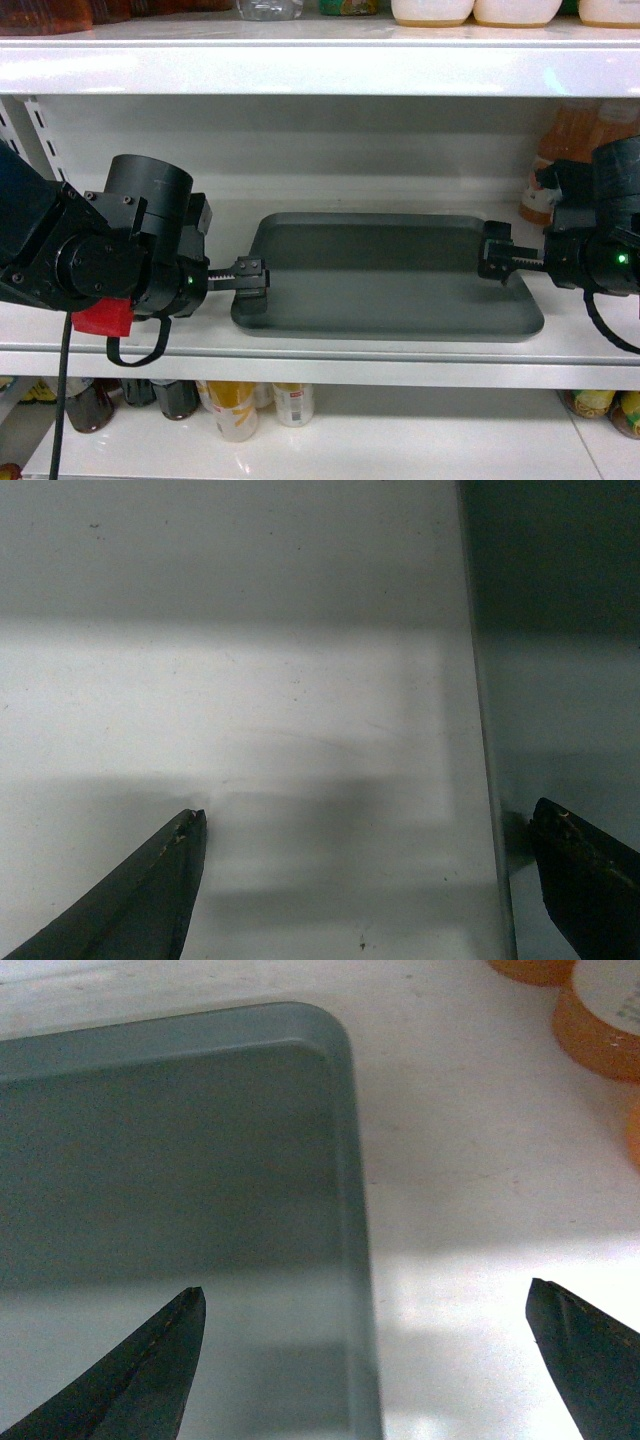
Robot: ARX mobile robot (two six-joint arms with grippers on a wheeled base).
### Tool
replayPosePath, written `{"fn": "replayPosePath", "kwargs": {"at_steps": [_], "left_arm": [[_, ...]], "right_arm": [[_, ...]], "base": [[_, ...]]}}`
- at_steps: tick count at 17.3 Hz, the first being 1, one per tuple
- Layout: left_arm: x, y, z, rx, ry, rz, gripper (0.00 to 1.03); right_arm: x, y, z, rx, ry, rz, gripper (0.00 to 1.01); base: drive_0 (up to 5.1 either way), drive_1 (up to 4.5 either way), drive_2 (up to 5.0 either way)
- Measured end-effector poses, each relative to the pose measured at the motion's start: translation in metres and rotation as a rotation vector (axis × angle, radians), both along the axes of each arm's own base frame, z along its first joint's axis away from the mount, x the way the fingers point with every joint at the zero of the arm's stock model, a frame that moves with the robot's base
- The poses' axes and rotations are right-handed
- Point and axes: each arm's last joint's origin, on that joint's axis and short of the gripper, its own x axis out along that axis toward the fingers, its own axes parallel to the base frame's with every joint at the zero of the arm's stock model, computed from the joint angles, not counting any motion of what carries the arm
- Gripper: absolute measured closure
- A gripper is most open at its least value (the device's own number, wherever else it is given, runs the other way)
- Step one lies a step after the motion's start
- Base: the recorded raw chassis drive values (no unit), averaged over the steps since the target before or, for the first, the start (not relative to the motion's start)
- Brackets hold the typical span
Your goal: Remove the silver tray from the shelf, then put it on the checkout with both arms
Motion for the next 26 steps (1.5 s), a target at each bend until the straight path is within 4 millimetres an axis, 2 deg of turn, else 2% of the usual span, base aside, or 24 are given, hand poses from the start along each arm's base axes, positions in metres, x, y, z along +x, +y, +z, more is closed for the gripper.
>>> {"fn": "replayPosePath", "kwargs": {"at_steps": [1, 4, 9, 10, 14, 20, 22, 26], "left_arm": [[0.004, -0.001, 0.000, 0.005, -0.008, -0.002, 0.05], [0.008, -0.002, -0.002, 0.006, -0.002, 0.002, 0.05], [0.010, -0.003, -0.005, 0.011, 0.024, 0.005, 0.05], [0.011, -0.003, -0.004, 0.008, 0.036, 0.001, 0.05], [0.013, -0.002, -0.005, -0.021, 0.085, -0.005, 0.37], [0.001, -0.009, -0.008, -0.062, 0.110, -0.028, 0.89], [-0.006, -0.008, -0.008, -0.072, 0.109, -0.020, 1.01], [-0.027, -0.003, -0.005, -0.079, 0.072, -0.002, 1.01]], "right_arm": [[0.012, -0.010, -0.004, -0.026, 0.023, -0.018, 0.03], [0.023, -0.015, -0.023, -0.031, 0.103, 0.022, 0.03], [0.027, -0.015, -0.024, -0.053, 0.124, 0.057, 0.03], [0.028, -0.015, -0.023, -0.053, 0.128, 0.059, 0.07], [0.027, -0.017, -0.024, -0.044, 0.142, 0.071, 0.42], [0.020, -0.009, -0.025, -0.027, 0.130, 0.095, 0.96], [0.013, -0.008, -0.027, -0.007, 0.119, 0.093, 0.99], [-0.009, -0.006, -0.024, 0.023, 0.123, 0.080, 0.99]], "base": [[0.0, 0.00, 0.0], [0.0, 0.00, 0.0], [0.0, 0.00, 0.0], [0.0, 0.00, 0.0], [0.0, 0.00, 0.0], [0.0, 0.00, 0.0], [0.0, 0.00, 0.0], [0.0, 0.00, 0.0]]}}
